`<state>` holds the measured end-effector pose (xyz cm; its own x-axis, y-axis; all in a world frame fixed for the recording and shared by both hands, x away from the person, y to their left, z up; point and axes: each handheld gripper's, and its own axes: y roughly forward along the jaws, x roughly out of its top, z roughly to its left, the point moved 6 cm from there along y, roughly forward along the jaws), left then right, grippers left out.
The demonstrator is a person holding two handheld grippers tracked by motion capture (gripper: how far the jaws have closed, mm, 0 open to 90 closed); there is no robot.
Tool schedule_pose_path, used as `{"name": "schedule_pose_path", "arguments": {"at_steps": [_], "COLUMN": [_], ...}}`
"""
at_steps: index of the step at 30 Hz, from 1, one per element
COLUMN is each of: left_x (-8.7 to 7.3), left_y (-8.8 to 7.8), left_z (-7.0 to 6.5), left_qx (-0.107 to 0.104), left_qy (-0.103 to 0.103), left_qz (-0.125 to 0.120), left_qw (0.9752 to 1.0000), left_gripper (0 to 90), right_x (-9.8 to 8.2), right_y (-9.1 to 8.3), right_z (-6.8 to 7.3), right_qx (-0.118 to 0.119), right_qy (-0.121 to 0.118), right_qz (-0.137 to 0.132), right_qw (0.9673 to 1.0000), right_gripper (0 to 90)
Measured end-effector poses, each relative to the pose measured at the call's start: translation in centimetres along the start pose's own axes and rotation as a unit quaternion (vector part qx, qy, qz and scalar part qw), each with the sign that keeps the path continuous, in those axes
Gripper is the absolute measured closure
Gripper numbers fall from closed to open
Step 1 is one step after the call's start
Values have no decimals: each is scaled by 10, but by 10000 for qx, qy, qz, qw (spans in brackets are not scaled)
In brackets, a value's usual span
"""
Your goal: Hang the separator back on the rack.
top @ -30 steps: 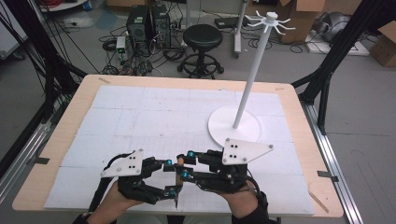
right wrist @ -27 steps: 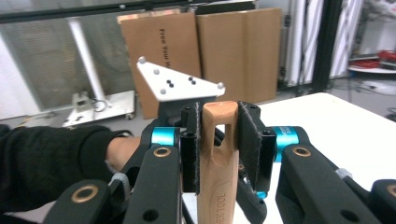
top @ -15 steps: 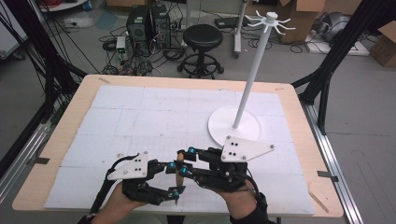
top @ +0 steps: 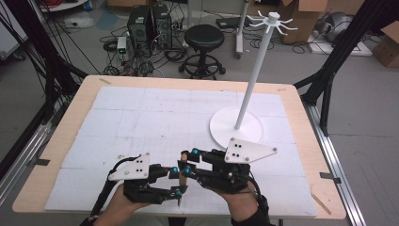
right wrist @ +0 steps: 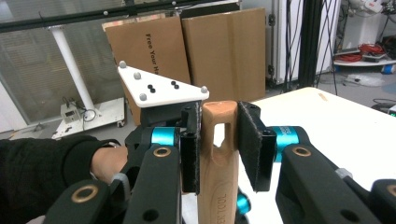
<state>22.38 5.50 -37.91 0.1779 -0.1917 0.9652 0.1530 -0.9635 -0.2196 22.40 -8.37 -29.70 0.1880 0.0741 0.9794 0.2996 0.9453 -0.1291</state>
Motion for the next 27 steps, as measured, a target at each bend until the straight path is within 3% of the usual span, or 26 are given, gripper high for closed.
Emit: {"name": "schedule_pose_path", "arguments": {"at_steps": [1, 9, 10, 11, 12, 13, 14, 15, 16, 19, 20, 21, 24, 27], "left_x": [0, -1, -1, 0, 0, 0, 2, 3, 4, 5, 6, 6, 6, 6], "left_y": [0, 1, 1, 1, 1, 1, 1, 0, 0, 0, 0, 0, 0, 0], "left_z": [0, -3, -4, -6, -6, -7, -9, -10, -12, -16, -17, -18, -21, -22], "left_qx": [-36, -165, -224, -329, -329, -380, -433, -507, -571, -791, -855, -918, -1041, -1112], "left_qy": [-8, -8, -17, -20, -20, 3, 21, 59, 71, 97, 100, 124, 166, 183], "left_qz": [10, 93, 110, 86, 86, 80, 60, 54, 41, -14, -12, -10, 2, 3], "left_qw": [10000, 9998, 9997, 9994, 9994, 9992, 9990, 9987, 9983, 9968, 9963, 9957, 9944, 9936], "left_gripper": [682, 693, 693, 694, 694, 694, 694, 694, 694, 694, 694, 694, 694, 694], "right_x": [-1, -4, -5, -6, -6, -6, -8, -8, -10, -12, -14, -14, -18, -21], "right_y": [0, -1, -2, -2, -2, -3, -6, -6, -10, -11, -11, -11, -9, -6], "right_z": [0, 0, 0, -1, -1, -2, -3, -3, -4, -5, -6, -6, -3, -1], "right_qx": [-16, 109, 247, 412, 412, 557, 798, 798, 1056, 1167, 1396, 1396, 1892, 2202], "right_qy": [46, 157, 204, 179, 179, 177, 18, 18, -48, -113, -162, -162, -156, -102], "right_qz": [7, -44, -66, -180, -180, -156, -132, -132, -124, -124, -106, -106, -113, -60], "right_qw": [10000, 9998, 9995, 9988, 9988, 9982, 9967, 9967, 9943, 9930, 9900, 9900, 9818, 9754], "right_gripper": [710, 695, 635, 356, 356, 325, 292, 292, 286, 287, 329, 329, 418, 465]}}
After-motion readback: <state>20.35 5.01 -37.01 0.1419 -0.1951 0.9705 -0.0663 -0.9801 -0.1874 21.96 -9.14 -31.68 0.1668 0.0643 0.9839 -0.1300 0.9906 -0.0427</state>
